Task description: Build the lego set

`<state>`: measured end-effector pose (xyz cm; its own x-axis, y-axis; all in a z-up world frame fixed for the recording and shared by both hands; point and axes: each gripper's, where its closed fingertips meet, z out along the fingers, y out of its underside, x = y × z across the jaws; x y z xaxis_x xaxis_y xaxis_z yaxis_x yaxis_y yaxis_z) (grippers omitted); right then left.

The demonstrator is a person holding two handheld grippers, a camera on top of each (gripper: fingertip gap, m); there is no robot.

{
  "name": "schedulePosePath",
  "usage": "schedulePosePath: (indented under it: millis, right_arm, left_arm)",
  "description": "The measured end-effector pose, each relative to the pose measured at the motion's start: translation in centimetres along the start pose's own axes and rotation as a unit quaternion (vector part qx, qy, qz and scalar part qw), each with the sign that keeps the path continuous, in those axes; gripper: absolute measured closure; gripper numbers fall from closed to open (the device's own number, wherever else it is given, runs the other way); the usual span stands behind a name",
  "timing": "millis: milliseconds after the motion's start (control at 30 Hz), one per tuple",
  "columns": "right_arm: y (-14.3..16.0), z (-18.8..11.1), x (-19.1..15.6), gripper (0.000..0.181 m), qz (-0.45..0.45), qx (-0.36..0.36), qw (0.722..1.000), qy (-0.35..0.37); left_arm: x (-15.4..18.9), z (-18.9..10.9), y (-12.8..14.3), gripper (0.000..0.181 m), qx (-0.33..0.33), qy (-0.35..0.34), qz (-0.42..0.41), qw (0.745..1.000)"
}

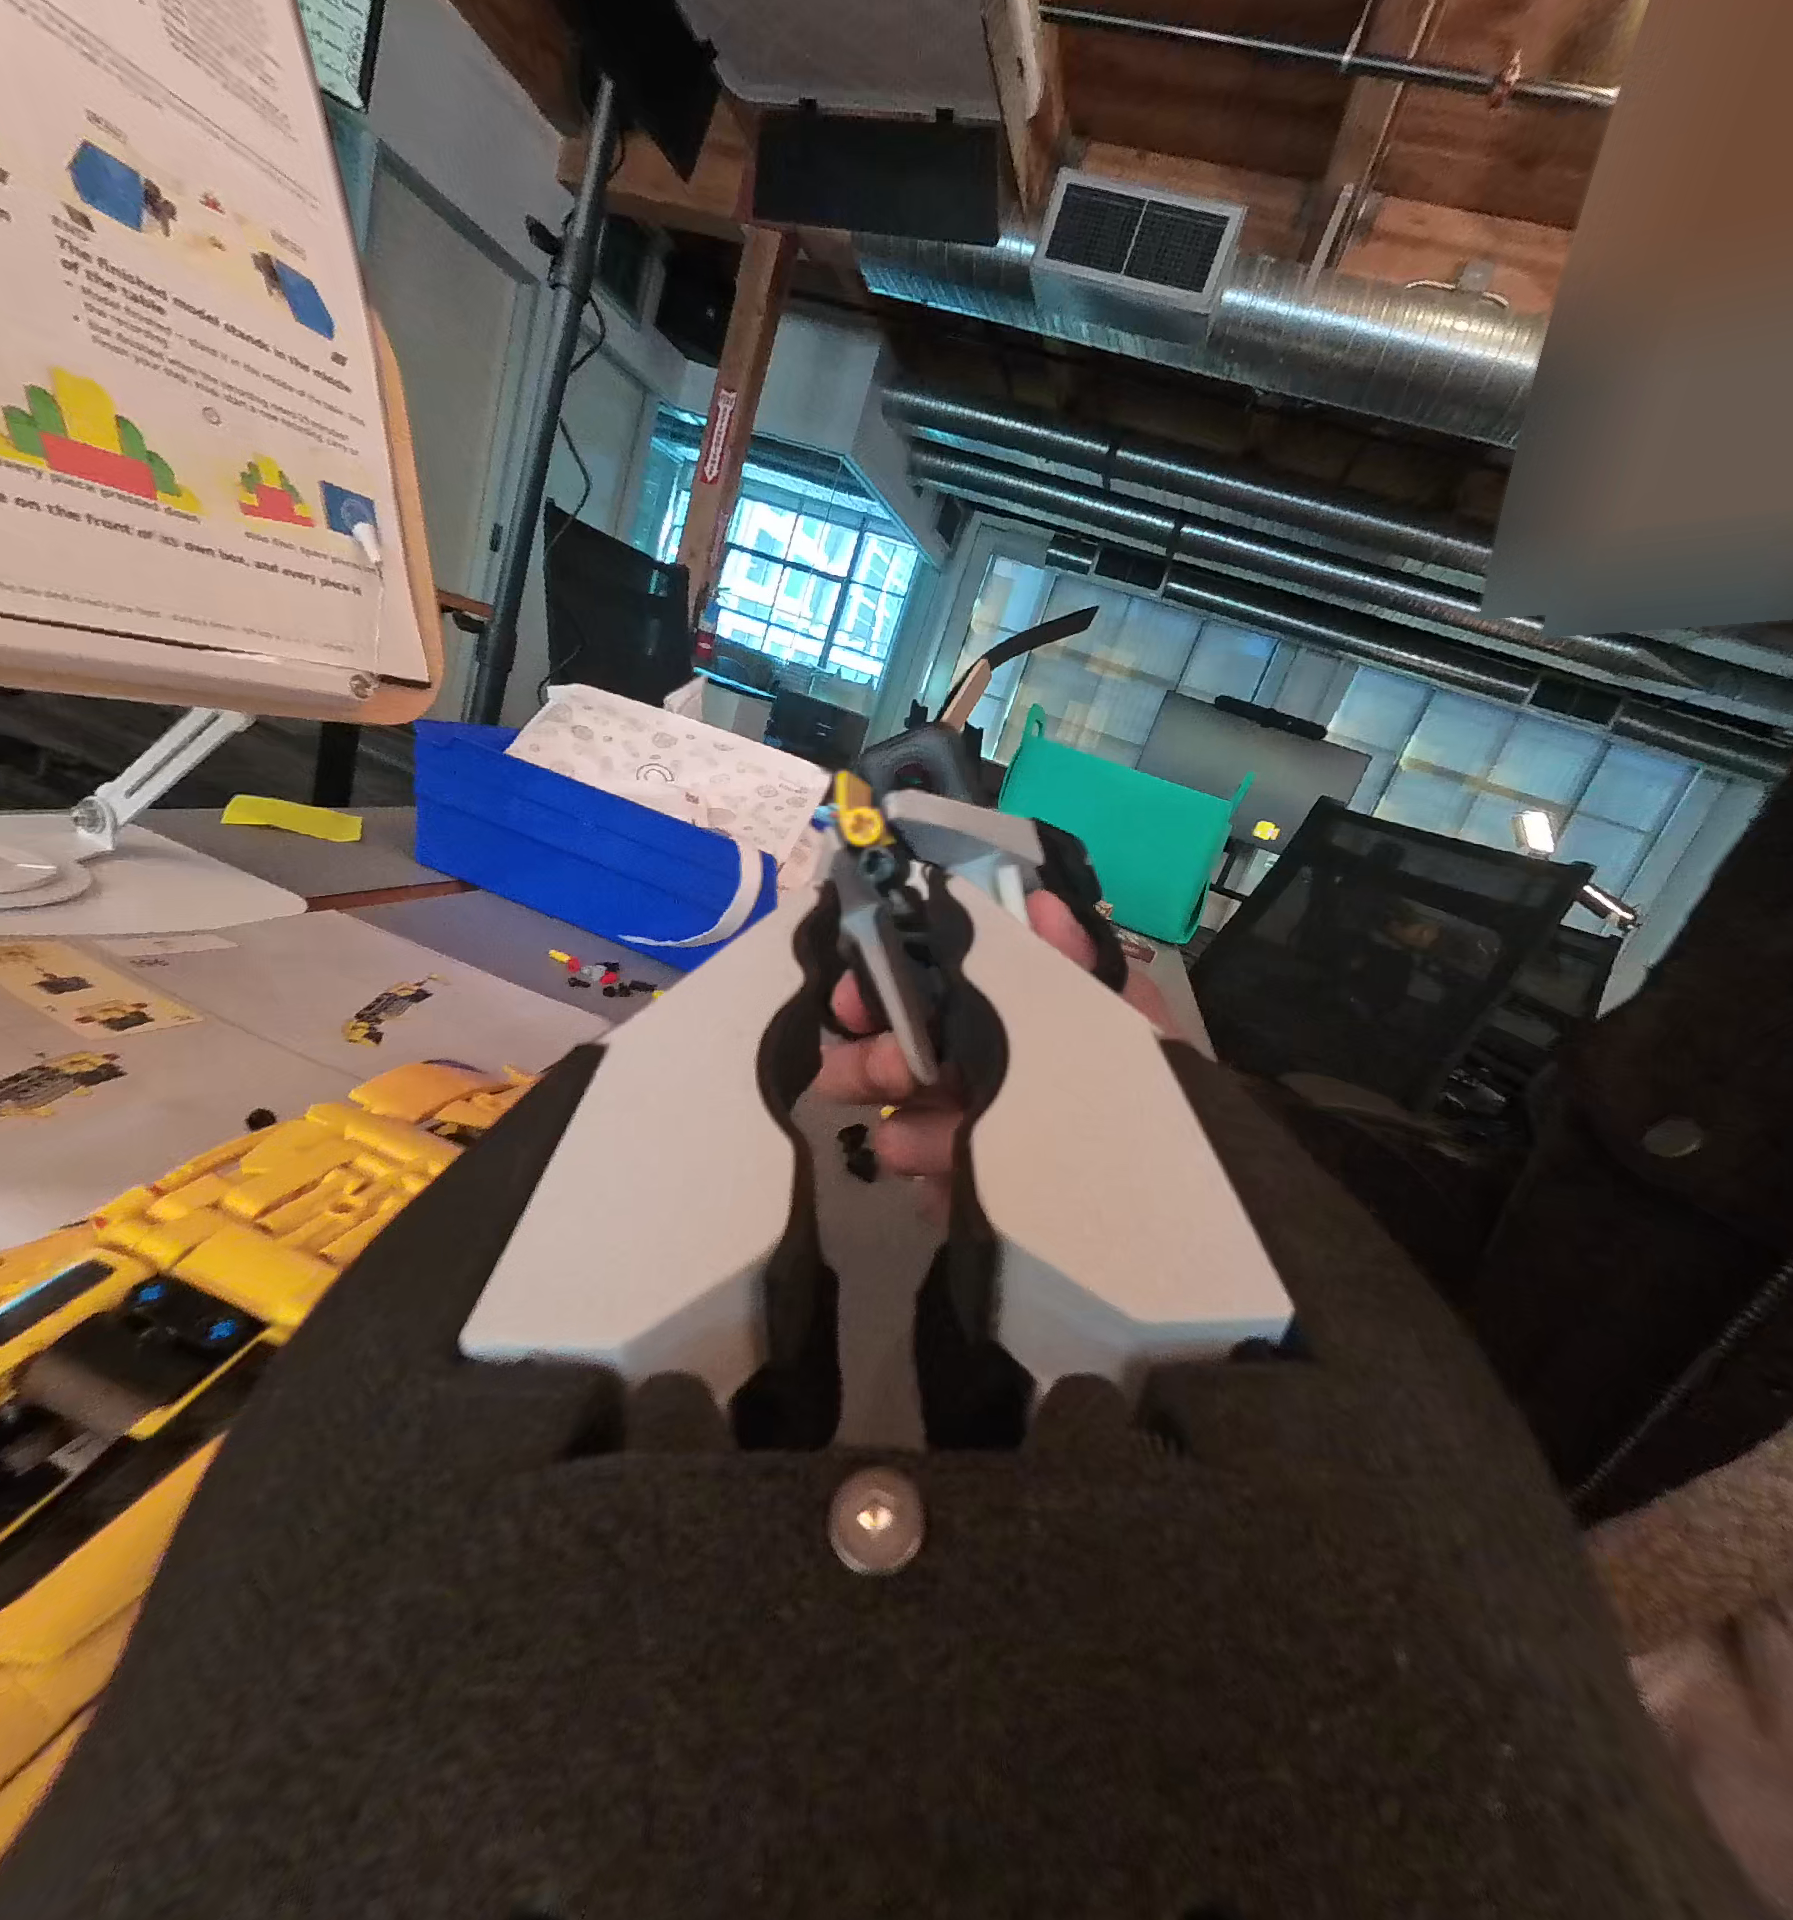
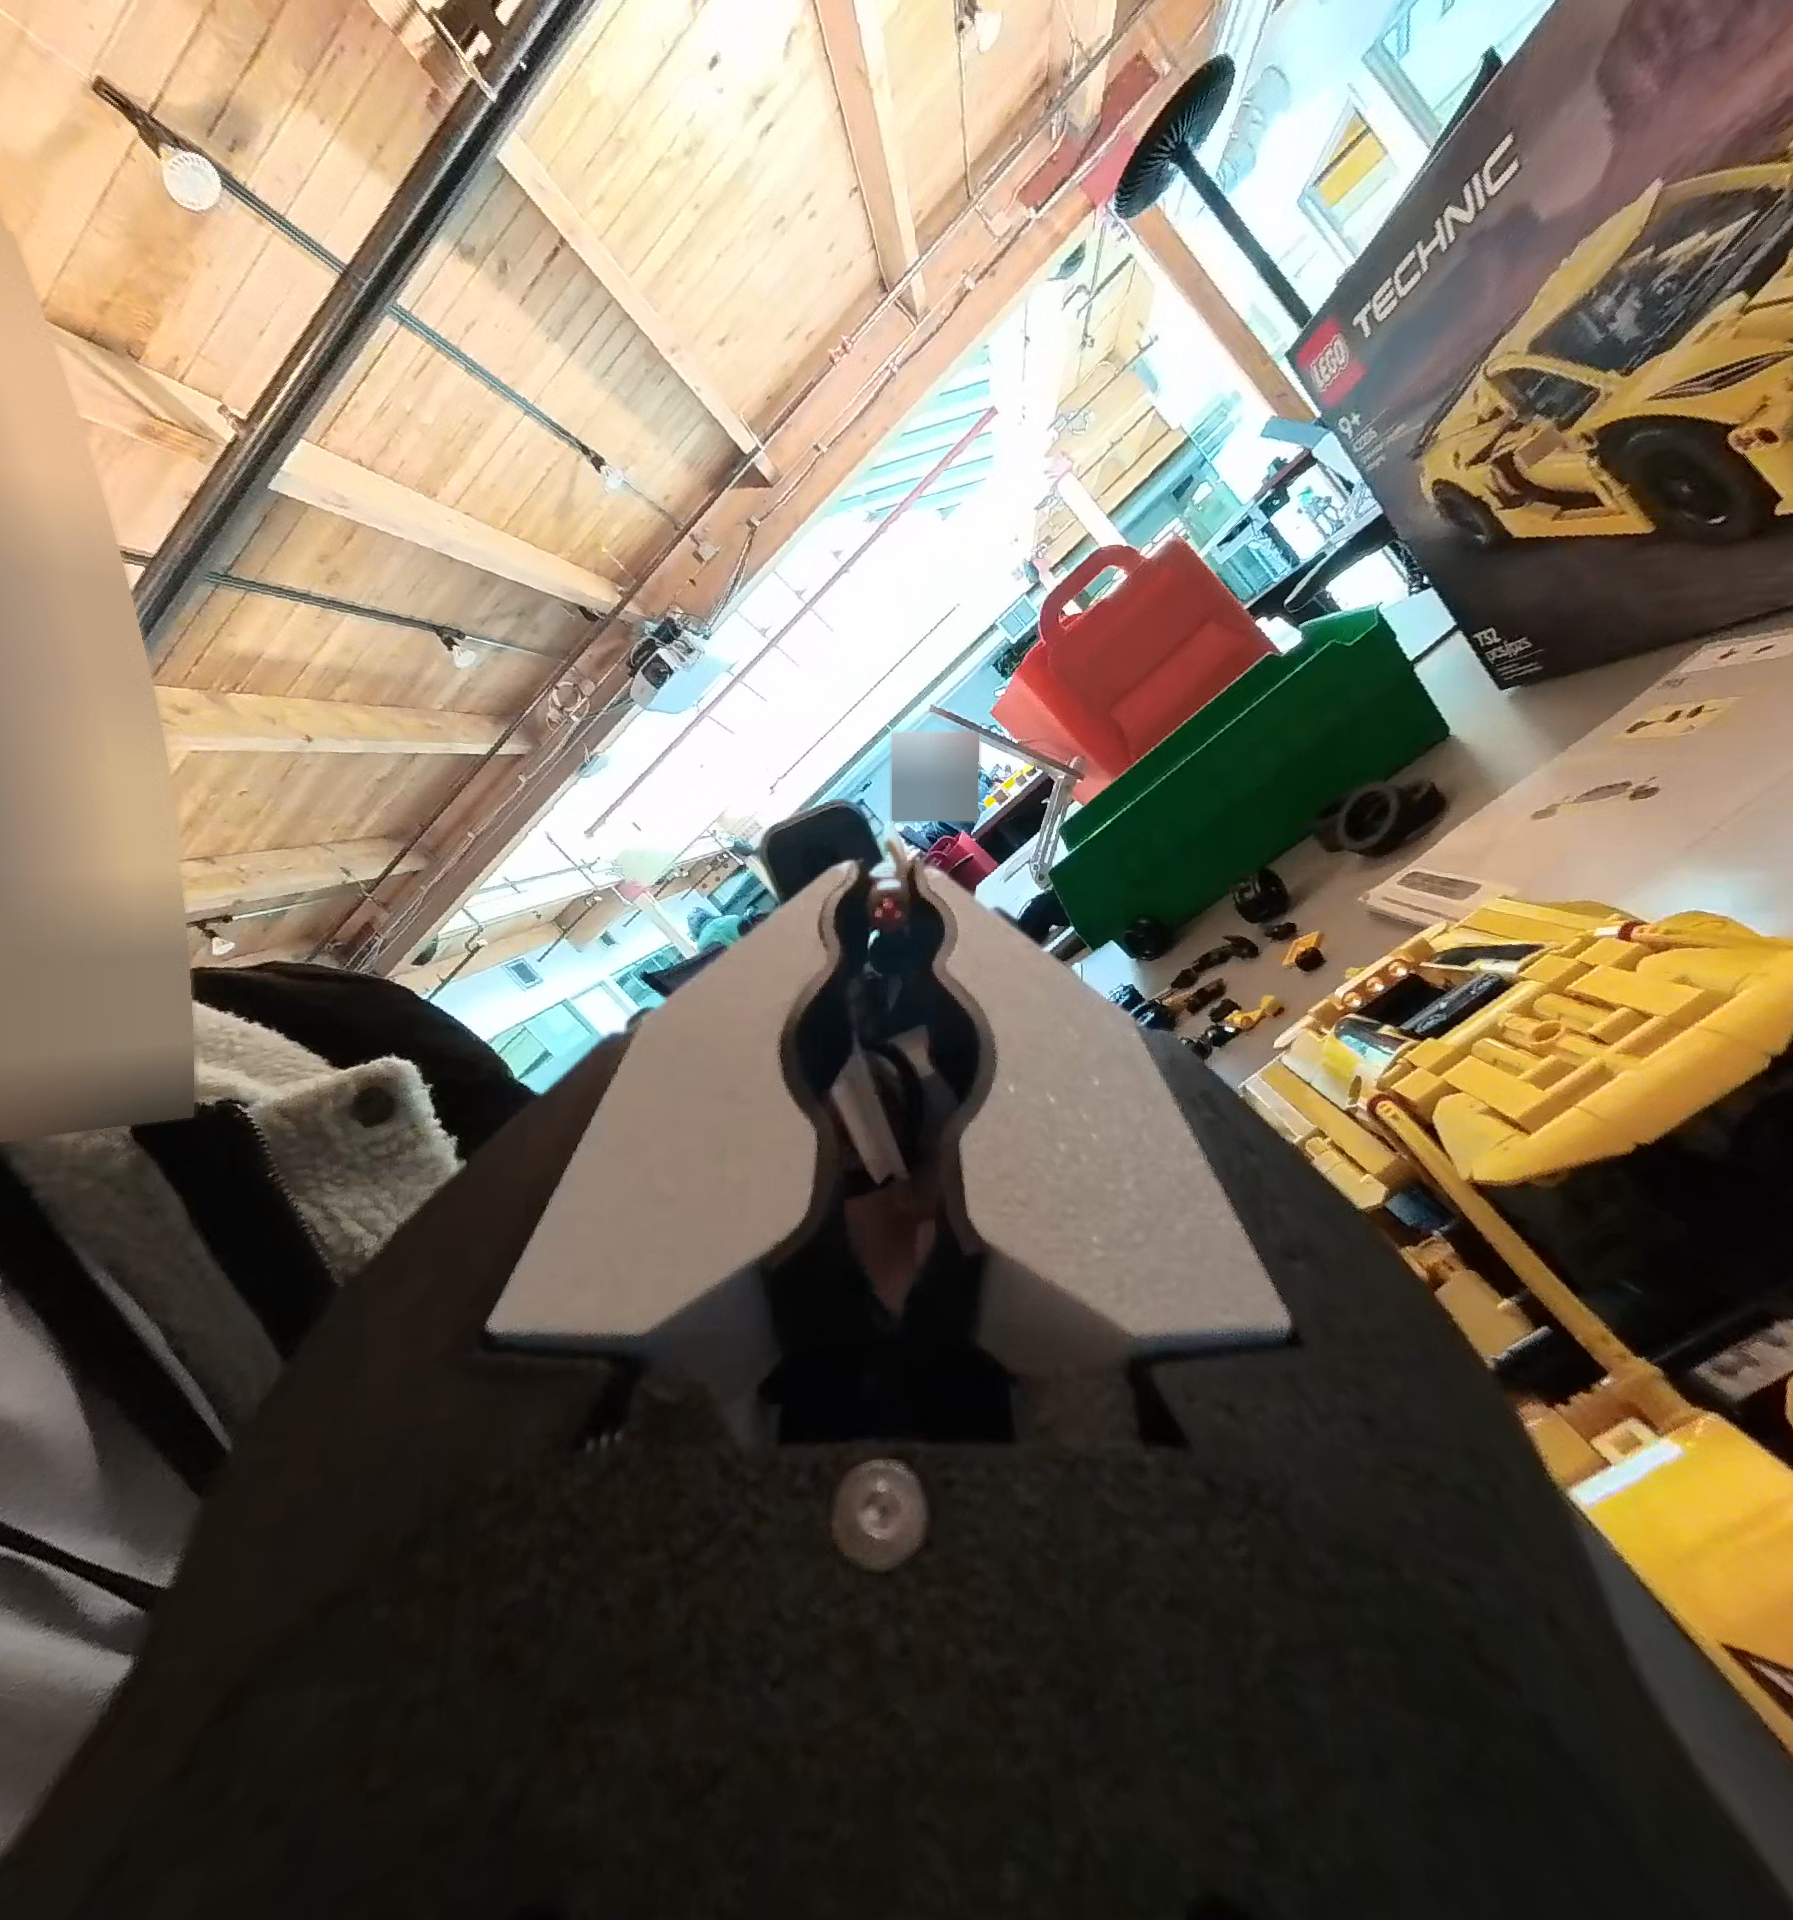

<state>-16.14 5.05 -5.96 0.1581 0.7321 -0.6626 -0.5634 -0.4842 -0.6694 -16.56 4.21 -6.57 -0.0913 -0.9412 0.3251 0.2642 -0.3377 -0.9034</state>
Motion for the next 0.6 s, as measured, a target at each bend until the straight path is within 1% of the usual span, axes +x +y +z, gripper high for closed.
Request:
schedulePosePath:
  millis: [100,167,233,300,367,433,467,500,533,600]
  right_arm:
    - [-0.6,-0.9,0.2,0.175,-0.02,0.003,1.0,0.019]
    - [-0.9,-1.9,0.8,0.176,-0.04,-0.001,0.998,0.05]
    - [-1.0,-2.8,1.2,0.175,-0.061,-0.005,0.995,0.081]
    - [-0.6,-3.6,1.6,0.176,-0.085,-0.025,0.99,0.11]
    - [0.1,-5.1,2.5,0.176,-0.129,-0.074,0.975,0.167]
    - [2.8,-7.4,4.3,0.176,-0.167,-0.185,0.939,0.239]
    - [4.3,-8.8,5.0,0.175,-0.175,-0.238,0.918,0.265]
    - [5.1,-10.1,5.7,0.175,-0.192,-0.266,0.897,0.294]
    - [5.6,-11.2,6.1,0.175,-0.206,-0.281,0.883,0.315]
    - [6.4,-12.6,6.5,0.175,-0.198,-0.293,0.876,0.328]
  left_arm:
    - [-1.8,-1.3,-0.9,0.166,-0.003,-0.029,-0.001,1.0]
    - [-3.0,-2.3,-1.3,0.167,-0.011,-0.052,-0.004,0.999]
    - [-3.4,-2.9,-1.3,0.167,-0.024,-0.058,-0.011,0.998]
    - [-3.5,-2.9,0.5,0.166,-0.082,-0.06,-0.001,0.995]
    - [-3.1,-2.7,3.2,0.167,-0.16,-0.053,0.02,0.986]
    - [-3.4,-3.2,7.0,0.167,-0.262,-0.068,0.052,0.961]
    - [-3.6,-3.4,8.5,0.167,-0.301,-0.08,0.067,0.948]
    - [-3.8,-3.4,9.6,0.167,-0.326,-0.092,0.08,0.937]
    - [-3.5,-3.3,10.3,0.167,-0.343,-0.09,0.092,0.93]
    - [-3.1,-2.8,11.6,0.167,-0.383,-0.086,0.106,0.914]
